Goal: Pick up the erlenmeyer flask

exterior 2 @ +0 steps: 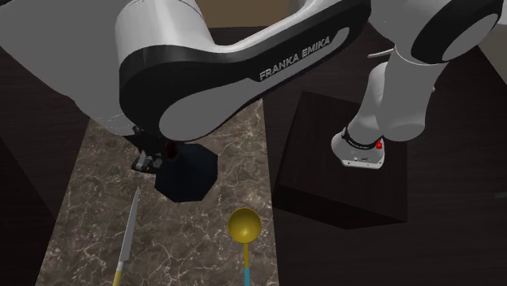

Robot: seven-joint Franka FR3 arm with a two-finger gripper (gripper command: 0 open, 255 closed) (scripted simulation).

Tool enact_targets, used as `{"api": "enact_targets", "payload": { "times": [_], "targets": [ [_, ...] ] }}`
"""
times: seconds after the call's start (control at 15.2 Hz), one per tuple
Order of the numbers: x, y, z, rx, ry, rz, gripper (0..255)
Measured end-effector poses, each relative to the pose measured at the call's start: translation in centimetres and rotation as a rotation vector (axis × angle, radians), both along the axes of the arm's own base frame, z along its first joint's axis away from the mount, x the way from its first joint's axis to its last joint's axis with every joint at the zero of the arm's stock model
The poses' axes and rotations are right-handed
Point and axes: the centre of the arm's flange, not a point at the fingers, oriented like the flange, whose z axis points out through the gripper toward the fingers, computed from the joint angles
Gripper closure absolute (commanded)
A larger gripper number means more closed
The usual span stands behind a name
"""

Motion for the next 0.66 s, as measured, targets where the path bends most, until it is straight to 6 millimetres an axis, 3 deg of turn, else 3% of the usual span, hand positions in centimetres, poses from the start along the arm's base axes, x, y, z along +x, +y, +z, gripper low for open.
{"api": "enact_targets", "payload": {
  "times": [0.66],
  "targets": [
    [0.0,0.0,4.9,0.000,0.000,0.000,255]
  ]
}}
